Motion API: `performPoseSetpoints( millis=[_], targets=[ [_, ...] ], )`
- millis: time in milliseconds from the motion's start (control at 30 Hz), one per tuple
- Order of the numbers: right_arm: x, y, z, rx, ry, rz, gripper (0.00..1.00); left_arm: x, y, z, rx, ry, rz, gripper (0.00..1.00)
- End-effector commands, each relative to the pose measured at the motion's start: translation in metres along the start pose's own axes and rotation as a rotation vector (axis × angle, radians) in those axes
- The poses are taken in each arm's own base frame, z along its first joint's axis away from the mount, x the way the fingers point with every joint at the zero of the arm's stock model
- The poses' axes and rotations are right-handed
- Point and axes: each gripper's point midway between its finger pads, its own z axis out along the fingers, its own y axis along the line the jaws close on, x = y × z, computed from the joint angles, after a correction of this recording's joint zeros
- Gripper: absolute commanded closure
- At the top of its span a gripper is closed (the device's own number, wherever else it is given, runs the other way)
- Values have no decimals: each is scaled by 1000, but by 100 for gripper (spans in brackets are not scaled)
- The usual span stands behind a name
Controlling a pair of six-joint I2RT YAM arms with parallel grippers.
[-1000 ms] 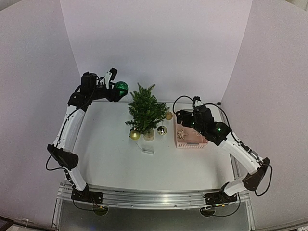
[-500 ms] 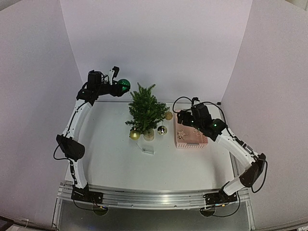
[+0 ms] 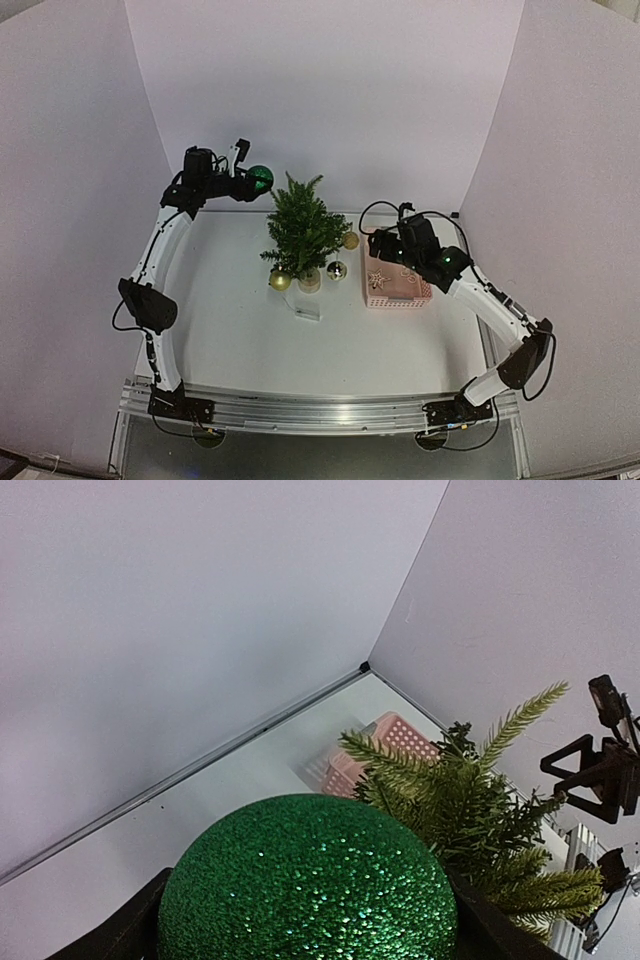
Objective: Decorate the small christmas tree
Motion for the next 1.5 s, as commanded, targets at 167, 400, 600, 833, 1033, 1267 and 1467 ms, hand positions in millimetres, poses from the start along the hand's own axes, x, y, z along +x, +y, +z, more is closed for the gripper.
performPoseSetpoints(
  millis=[167, 400, 600, 833, 1033, 1267, 1467],
  targets=[
    [-20, 16, -2, -41, -27, -5, 12, -15, 9, 0, -11, -52, 35, 100],
    [-22, 19, -2, -50, -25, -11, 12, -13, 17, 8, -16, -62, 27, 100],
    [-23, 18, -5, -50, -27, -7, 12, -13, 21, 10, -30, -67, 23, 100],
    [-19, 18, -4, -50, -16, -2, 12, -17, 23, 9, -47, -83, 37, 100],
    [-21, 19, -5, -55, -19, -2, 13, -11, 29, 11, -65, -67, 32, 100],
    [-21, 18, -8, -57, -21, 2, 13, -7, 35, 16, -81, -62, 28, 100],
    [-22, 19, -10, -65, -21, 8, 13, -1, 41, 18, -100, -48, 28, 100]
  ],
)
